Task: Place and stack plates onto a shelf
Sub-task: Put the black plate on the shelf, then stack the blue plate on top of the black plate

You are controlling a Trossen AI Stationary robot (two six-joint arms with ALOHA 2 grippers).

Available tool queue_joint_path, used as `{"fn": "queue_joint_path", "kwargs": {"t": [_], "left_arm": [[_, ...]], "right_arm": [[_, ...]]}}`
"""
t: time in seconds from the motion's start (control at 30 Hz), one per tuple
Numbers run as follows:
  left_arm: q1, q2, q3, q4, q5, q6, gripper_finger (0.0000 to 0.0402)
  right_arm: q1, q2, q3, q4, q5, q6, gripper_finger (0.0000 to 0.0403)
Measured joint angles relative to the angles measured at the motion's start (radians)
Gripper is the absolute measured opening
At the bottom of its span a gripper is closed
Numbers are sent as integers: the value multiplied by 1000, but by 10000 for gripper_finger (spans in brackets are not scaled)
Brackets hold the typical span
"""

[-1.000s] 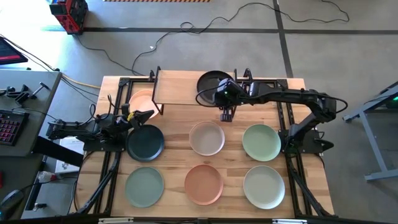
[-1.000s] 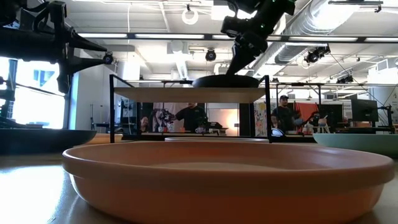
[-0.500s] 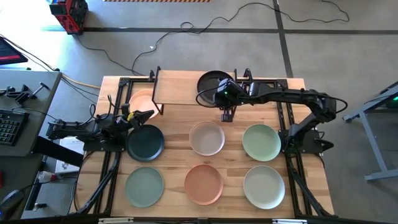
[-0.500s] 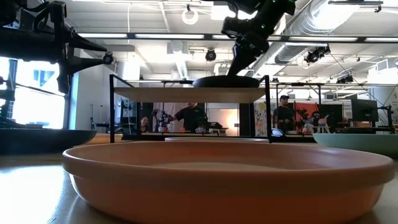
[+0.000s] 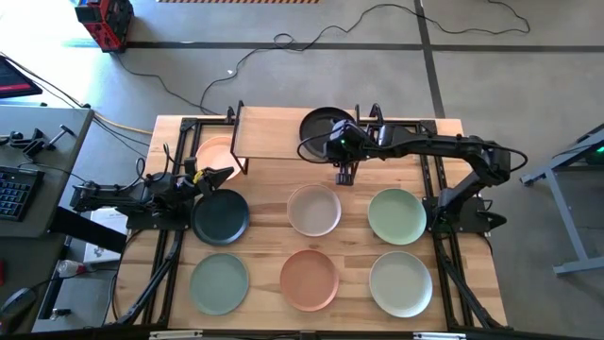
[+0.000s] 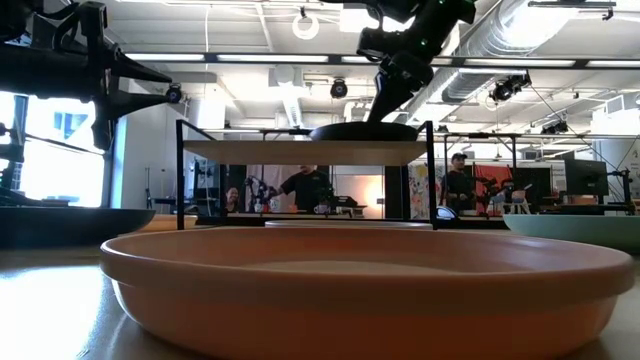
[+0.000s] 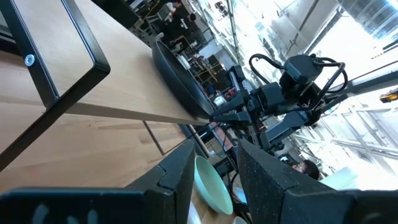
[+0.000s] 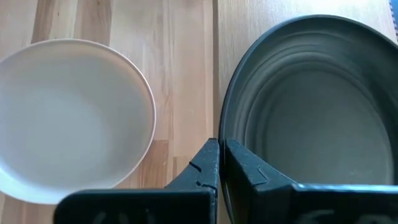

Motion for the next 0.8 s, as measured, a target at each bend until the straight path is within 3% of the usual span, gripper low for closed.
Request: {"fn": "queue_joint_path", "kwargs": {"t": [0.2,0.57,0.8], "left_arm": [[0,0,0,0,0,0,108],[0,0,0,0,0,0,108],[0,0,0,3,0,0,108]], "right_arm": [[4,0,0,3,27,-2,7],[18,0,3,-6,29,-2,88],[24,0,123,-83,30,-2,94]]}}
